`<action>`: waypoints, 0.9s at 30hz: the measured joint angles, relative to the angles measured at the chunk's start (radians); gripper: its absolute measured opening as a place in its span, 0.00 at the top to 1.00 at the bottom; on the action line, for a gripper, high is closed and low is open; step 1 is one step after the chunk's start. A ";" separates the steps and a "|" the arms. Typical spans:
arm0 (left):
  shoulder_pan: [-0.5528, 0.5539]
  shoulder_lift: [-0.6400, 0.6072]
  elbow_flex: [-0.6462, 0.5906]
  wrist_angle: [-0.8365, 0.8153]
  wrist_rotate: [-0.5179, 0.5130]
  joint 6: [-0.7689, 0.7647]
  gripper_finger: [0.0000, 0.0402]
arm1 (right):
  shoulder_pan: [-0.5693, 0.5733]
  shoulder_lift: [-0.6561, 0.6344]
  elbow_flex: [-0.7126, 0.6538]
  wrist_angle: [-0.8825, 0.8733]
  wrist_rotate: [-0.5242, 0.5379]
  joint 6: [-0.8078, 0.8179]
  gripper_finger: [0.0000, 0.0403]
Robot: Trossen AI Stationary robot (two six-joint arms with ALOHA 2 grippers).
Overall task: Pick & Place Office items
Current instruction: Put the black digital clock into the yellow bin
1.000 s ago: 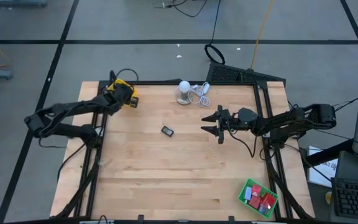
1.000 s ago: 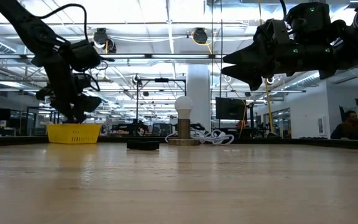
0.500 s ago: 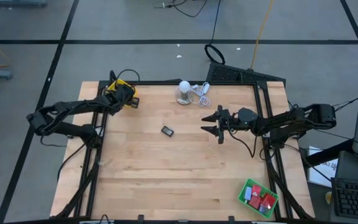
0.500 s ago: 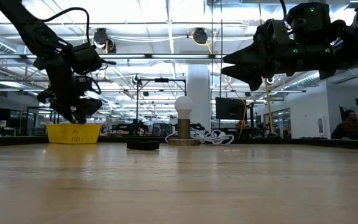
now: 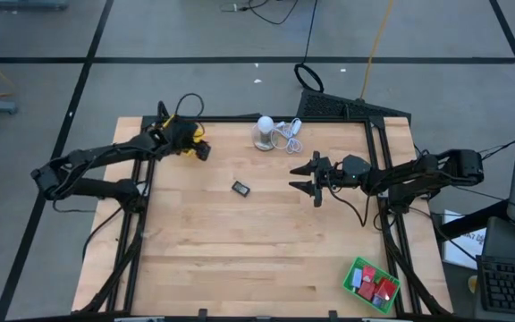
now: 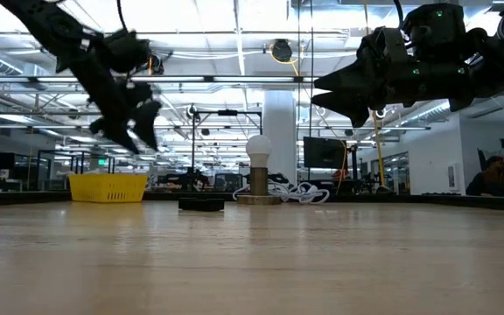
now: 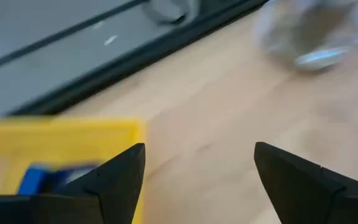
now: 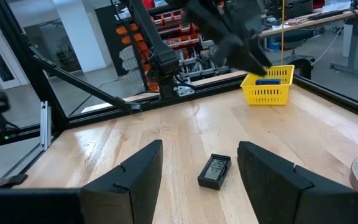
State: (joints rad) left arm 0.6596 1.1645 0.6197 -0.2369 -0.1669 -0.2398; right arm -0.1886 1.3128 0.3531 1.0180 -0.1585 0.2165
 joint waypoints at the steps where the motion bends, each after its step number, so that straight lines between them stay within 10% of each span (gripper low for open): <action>1: -0.015 -0.009 0.017 0.001 0.019 0.008 0.25 | 0.000 0.000 0.000 0.000 0.000 0.000 0.51; 12: -0.252 -0.012 0.109 0.017 0.276 0.247 0.29 | 0.000 0.000 0.000 -0.006 0.000 -0.013 0.51; 27: -0.508 0.336 0.109 0.215 0.252 0.397 0.28 | 0.000 0.000 0.000 -0.006 0.000 -0.009 0.51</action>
State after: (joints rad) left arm 0.1513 1.5001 0.7292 -0.0216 0.0847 0.1568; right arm -0.1890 1.3132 0.3531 1.0122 -0.1581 0.2079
